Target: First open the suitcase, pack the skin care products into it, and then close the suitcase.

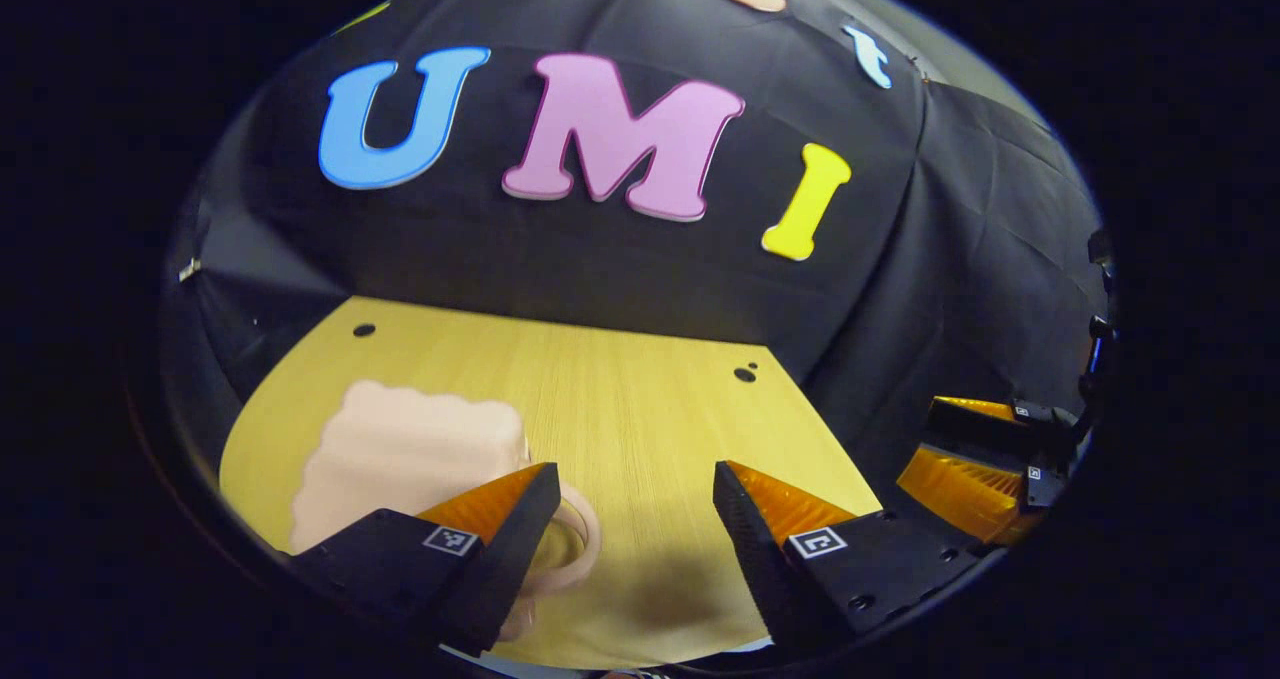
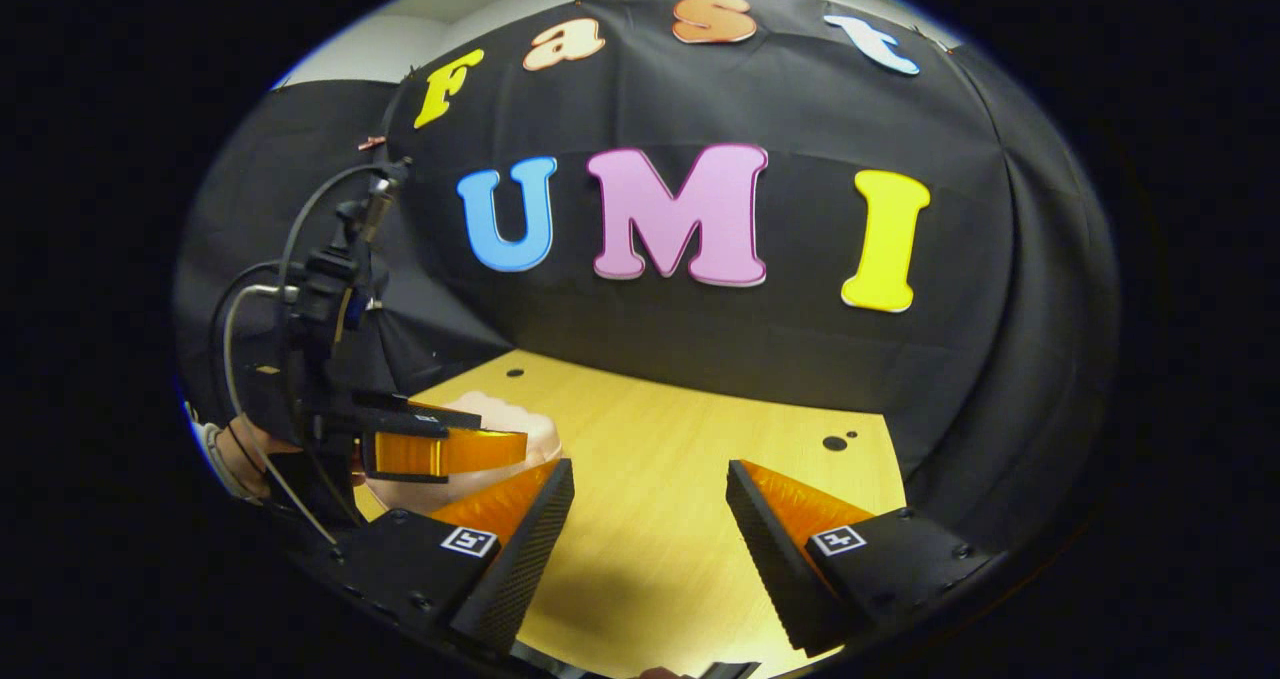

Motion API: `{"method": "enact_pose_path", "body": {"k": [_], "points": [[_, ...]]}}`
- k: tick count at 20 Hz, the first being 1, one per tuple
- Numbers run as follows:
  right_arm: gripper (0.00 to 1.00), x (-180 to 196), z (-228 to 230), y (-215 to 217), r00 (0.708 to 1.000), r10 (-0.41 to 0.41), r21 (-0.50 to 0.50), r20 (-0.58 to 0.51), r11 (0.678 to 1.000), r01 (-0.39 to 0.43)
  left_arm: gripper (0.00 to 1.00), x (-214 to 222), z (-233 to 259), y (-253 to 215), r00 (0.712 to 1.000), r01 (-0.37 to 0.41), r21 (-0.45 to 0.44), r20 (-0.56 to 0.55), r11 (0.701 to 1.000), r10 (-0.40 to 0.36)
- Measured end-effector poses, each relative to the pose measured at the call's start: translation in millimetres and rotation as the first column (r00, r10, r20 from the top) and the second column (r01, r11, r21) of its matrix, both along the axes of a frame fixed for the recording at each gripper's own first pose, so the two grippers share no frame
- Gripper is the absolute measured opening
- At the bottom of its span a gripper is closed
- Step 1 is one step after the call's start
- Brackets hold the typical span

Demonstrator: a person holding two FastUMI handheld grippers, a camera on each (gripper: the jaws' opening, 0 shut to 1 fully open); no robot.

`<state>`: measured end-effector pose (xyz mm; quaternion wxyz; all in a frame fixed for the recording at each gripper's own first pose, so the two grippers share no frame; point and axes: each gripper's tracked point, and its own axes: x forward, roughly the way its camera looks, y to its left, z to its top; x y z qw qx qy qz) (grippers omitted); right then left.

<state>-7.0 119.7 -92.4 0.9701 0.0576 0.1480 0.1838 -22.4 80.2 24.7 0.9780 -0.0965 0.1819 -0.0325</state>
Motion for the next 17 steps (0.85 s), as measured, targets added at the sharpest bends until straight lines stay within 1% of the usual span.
{"method": "enact_pose_path", "body": {"k": [2,3,4,7,8,9,10,11,13,16,17], "points": [[0.97,0,31,-5,0.996,-0.078,0.005,0.045,0.997,0.078,0.97,-16,55,7,0.992,-0.018,0.060,0.123,0.998,0.011],[0.97,-1,43,-6,0.992,-0.102,0.005,0.071,0.995,0.102,0.97,-27,78,9,0.981,-0.026,0.081,0.192,0.996,0.010],[0.97,-3,57,-6,0.987,-0.127,0.007,0.101,0.992,0.127,0.96,-39,97,13,0.971,-0.036,0.097,0.237,0.995,0.012],[0.97,-14,96,-9,0.964,-0.207,0.004,0.168,0.978,0.210,0.96,-73,132,35,0.946,-0.094,0.146,0.322,0.985,0.042],[0.97,-18,107,-13,0.953,-0.239,0.004,0.185,0.970,0.242,0.96,-84,140,44,0.937,-0.107,0.153,0.346,0.982,0.048],[0.97,-24,119,-16,0.941,-0.268,0.007,0.204,0.962,0.273,0.92,-90,144,53,0.927,-0.125,0.156,0.371,0.980,0.059],[0.97,-29,131,-17,0.931,-0.285,0.009,0.228,0.957,0.290,0.96,-96,148,62,0.919,-0.144,0.168,0.389,0.975,0.069],[0.97,-32,138,-18,0.923,-0.298,0.006,0.245,0.952,0.306,0.96,-100,144,68,0.913,-0.163,0.184,0.400,0.969,0.077],[0.96,-39,146,-18,0.913,-0.314,-0.010,0.262,0.945,0.327,0.96,-113,148,78,0.901,-0.192,0.208,0.424,0.959,0.089],[0.97,-44,156,-11,0.905,-0.314,-0.032,0.288,0.941,0.337,0.96,-127,158,75,0.884,-0.199,0.196,0.459,0.960,0.089],[0.92,-44,157,-9,0.905,-0.313,-0.034,0.289,0.941,0.336,0.96,-133,160,75,0.881,-0.199,0.194,0.464,0.961,0.089]]}}
